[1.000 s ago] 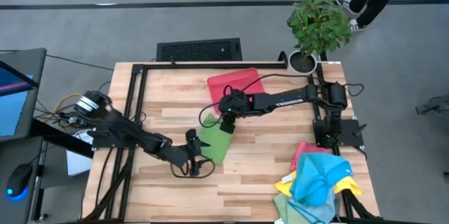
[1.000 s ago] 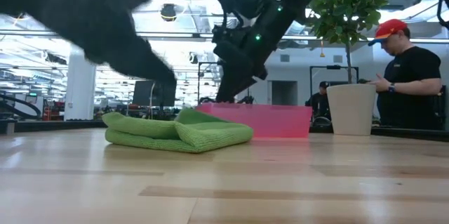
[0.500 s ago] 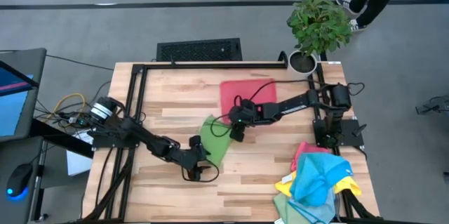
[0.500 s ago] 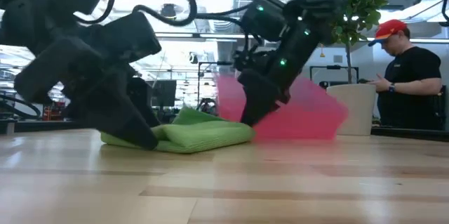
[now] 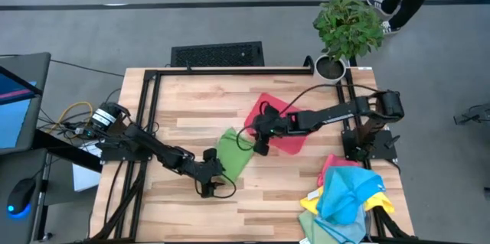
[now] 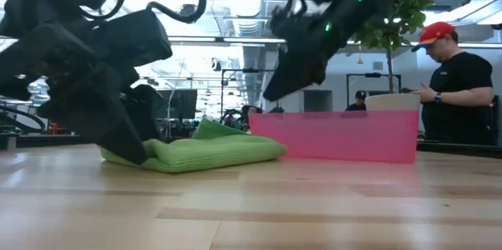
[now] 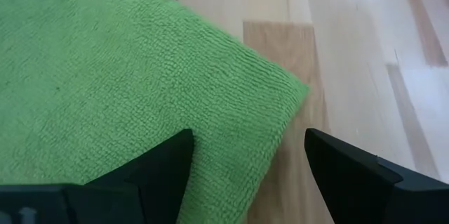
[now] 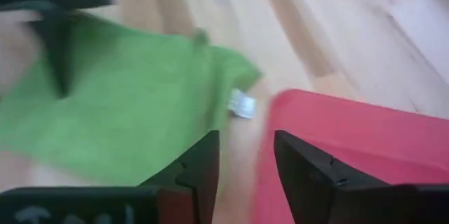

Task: Fold microfiber towels
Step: Fold the green microfiber cloth

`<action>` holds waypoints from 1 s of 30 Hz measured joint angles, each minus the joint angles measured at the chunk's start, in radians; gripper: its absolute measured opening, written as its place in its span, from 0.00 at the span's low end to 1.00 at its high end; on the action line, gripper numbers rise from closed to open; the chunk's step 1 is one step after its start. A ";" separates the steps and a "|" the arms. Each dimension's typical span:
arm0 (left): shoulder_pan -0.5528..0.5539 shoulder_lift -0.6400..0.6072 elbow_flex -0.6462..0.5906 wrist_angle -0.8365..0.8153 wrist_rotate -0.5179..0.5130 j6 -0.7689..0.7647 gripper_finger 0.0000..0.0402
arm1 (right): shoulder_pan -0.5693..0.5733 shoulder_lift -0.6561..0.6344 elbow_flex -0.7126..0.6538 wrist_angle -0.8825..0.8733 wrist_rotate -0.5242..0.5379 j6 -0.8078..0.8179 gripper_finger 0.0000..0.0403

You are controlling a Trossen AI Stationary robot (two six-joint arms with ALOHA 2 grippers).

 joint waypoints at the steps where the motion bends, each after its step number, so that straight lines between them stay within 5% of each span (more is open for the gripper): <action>1: -0.003 -0.008 0.000 -0.026 0.002 -0.007 0.67 | 0.015 -0.011 0.000 -0.015 -0.001 0.012 0.40; 8: -0.076 -0.056 0.002 -0.173 0.046 -0.081 0.67 | 0.109 0.023 0.002 -0.182 0.198 0.116 0.35; 14: -0.157 -0.172 -0.006 -0.304 0.060 -0.166 0.67 | 0.129 0.025 0.000 -0.150 0.209 0.115 0.32; 22: -0.208 -0.397 -0.004 -0.351 -0.167 -0.238 0.67 | 0.200 -0.001 -0.001 -0.040 0.197 0.127 0.32; 30: -0.214 -0.315 -0.002 -0.217 -0.245 -0.172 0.67 | 0.272 0.155 -0.002 0.191 0.206 0.130 0.32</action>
